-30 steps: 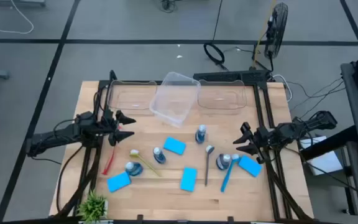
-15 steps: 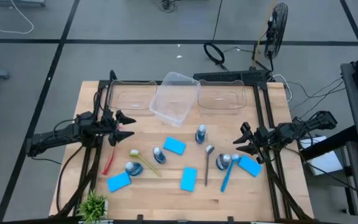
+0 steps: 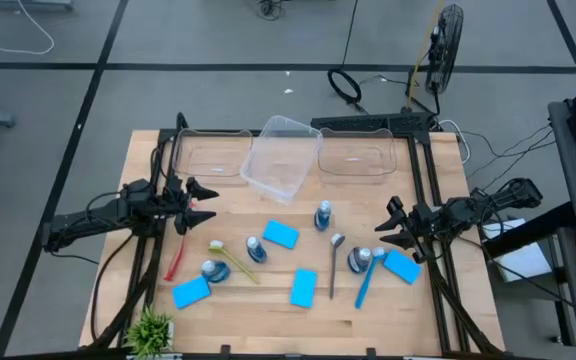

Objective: Pick & Place Kitchen Sink Supplies

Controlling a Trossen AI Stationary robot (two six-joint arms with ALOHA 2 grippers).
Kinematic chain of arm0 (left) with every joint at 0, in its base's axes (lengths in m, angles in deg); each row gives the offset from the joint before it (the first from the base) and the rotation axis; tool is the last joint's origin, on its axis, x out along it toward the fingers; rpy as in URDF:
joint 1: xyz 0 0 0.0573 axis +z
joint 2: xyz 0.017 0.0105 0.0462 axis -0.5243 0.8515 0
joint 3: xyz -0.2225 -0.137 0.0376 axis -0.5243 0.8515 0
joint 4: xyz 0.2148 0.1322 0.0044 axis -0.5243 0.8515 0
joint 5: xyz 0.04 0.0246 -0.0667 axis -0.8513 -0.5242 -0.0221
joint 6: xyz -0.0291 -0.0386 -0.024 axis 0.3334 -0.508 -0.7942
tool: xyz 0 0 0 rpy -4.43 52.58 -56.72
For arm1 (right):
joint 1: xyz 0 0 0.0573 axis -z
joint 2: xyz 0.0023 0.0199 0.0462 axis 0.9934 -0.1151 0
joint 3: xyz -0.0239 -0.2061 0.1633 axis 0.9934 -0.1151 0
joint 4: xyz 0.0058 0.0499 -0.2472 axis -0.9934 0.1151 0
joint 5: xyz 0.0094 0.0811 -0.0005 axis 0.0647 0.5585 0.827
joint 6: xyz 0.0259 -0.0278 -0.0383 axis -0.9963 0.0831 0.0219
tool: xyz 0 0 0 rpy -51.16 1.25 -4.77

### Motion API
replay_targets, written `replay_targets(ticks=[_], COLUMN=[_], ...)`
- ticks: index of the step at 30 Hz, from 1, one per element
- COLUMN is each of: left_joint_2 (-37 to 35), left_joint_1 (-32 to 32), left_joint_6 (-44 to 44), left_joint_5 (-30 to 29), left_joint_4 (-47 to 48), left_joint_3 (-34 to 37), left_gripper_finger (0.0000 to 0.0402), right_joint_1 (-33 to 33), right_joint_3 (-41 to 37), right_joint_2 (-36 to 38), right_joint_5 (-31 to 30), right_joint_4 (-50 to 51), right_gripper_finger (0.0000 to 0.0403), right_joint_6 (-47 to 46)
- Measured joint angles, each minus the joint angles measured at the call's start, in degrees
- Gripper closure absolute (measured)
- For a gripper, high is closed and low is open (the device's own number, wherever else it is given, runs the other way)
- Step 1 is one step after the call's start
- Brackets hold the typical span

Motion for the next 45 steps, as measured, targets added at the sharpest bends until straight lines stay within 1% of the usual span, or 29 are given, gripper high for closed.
replay_targets(ticks=[28, 33, 45], left_joint_2=[0.0, 0.0, 0.0], left_joint_1=[0.0, 0.0, 0.0], left_joint_6=[0.0, 0.0, 0.0], left_joint_5=[0.0, 0.0, 0.0], left_joint_4=[0.0, 0.0, 0.0], left_joint_3=[0.0, 0.0, 0.0], left_gripper_finger=[0.0036, 0.0036, 0.0036], right_joint_1=[0.0, 0.0, 0.0], right_joint_3=[0.0, 0.0, 0.0], right_joint_2=[0.0, 0.0, 0.0], right_joint_5=[0.0, -2.0, -1.6], right_joint_4=[-0.1, -0.9, -0.9], right_gripper_finger=[0.0287, 0.0287, 0.0287], right_joint_6=[0.0, 0.1, 0.2])
